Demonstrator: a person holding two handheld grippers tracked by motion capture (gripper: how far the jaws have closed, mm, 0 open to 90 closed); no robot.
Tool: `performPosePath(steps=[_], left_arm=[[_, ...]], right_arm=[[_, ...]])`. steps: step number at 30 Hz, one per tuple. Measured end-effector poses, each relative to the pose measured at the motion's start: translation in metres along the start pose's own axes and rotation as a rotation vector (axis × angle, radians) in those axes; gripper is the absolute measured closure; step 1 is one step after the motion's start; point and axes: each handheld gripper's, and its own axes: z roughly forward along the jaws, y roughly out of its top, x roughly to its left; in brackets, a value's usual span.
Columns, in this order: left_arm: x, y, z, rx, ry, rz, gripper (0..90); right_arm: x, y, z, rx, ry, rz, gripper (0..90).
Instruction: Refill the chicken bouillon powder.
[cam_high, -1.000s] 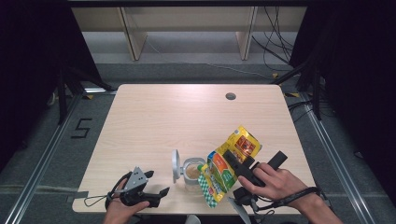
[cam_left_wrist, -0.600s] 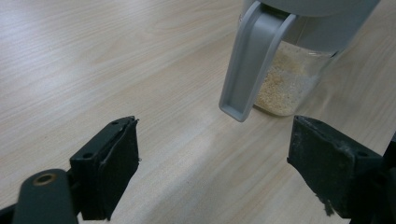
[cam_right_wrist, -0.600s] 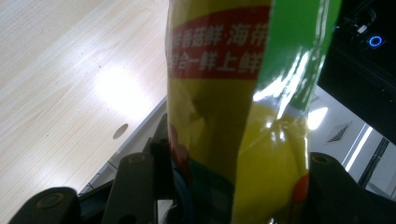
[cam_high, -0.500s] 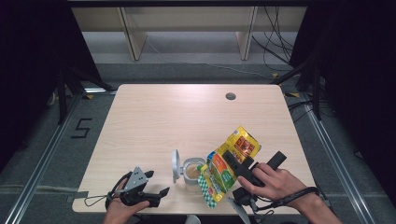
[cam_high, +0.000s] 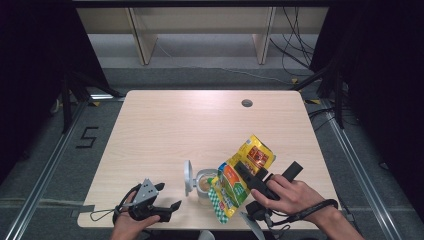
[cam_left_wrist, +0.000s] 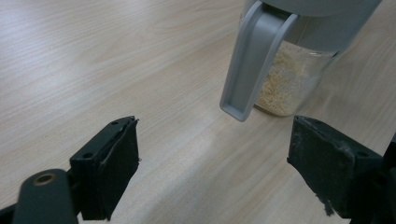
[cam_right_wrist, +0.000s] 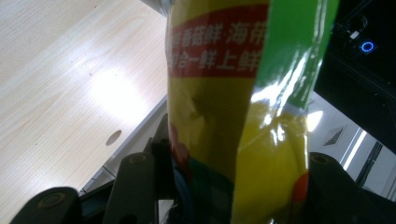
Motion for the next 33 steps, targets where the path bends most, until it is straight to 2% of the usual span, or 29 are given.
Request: performPosePath(steps=[1,2,3,4,5,7,8,9,10,11,14,16,17,18,20,21,23,24,26,27,28,30,31,32,33], left_arm=[[0.000,0.000,0.000,0.004,0.001,0.004,15.7],[0.000,0.000,0.000,-0.005,-0.001,-0.005,15.7],[0.000,0.000,0.000,0.000,0.002,0.004,15.7],[0.000,0.000,0.000,-0.005,-0.001,0.003,15.7],[0.000,0.000,0.000,0.006,0.001,0.002,15.7],[0.000,0.000,0.000,0.006,-0.001,-0.003,15.7],[0.000,0.000,0.000,0.006,0.000,-0.002,15.7],[0.000,0.000,0.000,0.006,0.000,-0.003,15.7],[0.001,0.000,0.000,0.006,-0.001,0.021,15.7],[0.002,0.000,0.000,0.006,0.000,0.024,15.7],[0.002,0.000,0.000,0.004,0.001,0.023,15.7],[0.000,0.000,0.000,0.005,0.001,-0.001,15.7],[0.000,0.000,0.000,0.006,0.001,-0.001,15.7],[0.000,0.000,0.000,0.006,0.001,-0.001,15.7],[0.000,0.000,0.000,0.007,0.001,-0.001,15.7],[0.002,0.001,0.000,0.007,0.000,0.026,15.7],[0.002,0.001,0.000,0.006,0.001,0.025,15.7],[0.000,0.000,0.000,0.005,0.001,0.002,15.7],[0.000,0.000,0.000,0.005,0.000,0.001,15.7],[0.003,0.001,-0.001,0.009,-0.001,0.031,15.7],[0.002,0.000,0.000,0.003,-0.002,0.016,15.7],[0.002,0.000,0.000,0.001,0.000,0.017,15.7],[0.003,0.001,-0.001,0.003,0.003,0.027,15.7],[0.003,0.001,-0.001,0.003,0.003,0.029,15.7],[0.002,0.001,-0.001,-0.001,0.000,0.019,15.7]], right_arm=[[0.003,0.001,0.000,-0.005,-0.010,0.042,57.1],[0.004,0.001,0.000,-0.012,-0.021,0.035,57.1],[0.004,0.001,-0.001,-0.003,-0.015,0.051,57.2],[0.005,0.000,-0.001,-0.013,-0.019,0.034,57.2],[0.003,-0.001,-0.002,0.001,-0.008,-0.010,57.2],[0.008,0.000,-0.003,0.000,-0.011,0.063,57.2],[0.009,-0.001,-0.005,0.004,-0.011,0.071,57.2],[0.008,-0.002,-0.005,0.000,-0.020,0.045,57.2],[0.009,-0.002,-0.007,0.002,-0.011,0.052,57.2],[0.009,-0.003,-0.008,0.007,-0.014,0.047,57.2],[0.010,-0.005,-0.010,0.010,-0.010,0.034,57.3],[0.011,-0.006,-0.012,0.014,-0.014,0.035,57.3],[0.012,-0.006,-0.012,0.007,-0.013,0.048,57.3],[0.011,-0.006,-0.013,0.009,-0.011,0.033,57.3],[0.013,-0.007,-0.014,0.013,-0.009,0.043,57.3],[0.013,-0.007,-0.014,0.014,-0.010,0.044,57.3],[0.013,-0.007,-0.015,0.016,-0.007,0.046,57.4],[0.013,-0.007,-0.015,0.018,-0.008,0.039,57.4],[0.013,-0.006,-0.016,0.017,-0.014,0.048,57.4],[0.013,-0.006,-0.016,0.016,-0.015,0.050,57.4],[0.012,-0.005,-0.016,0.014,-0.011,0.040,57.4],[0.013,-0.005,-0.017,0.014,-0.014,0.053,57.4],[0.013,-0.005,-0.017,0.007,-0.017,0.049,57.4],[0.011,-0.004,-0.016,0.006,-0.003,0.026,57.5],[0.011,-0.004,-0.016,0.005,-0.003,0.027,57.5]])
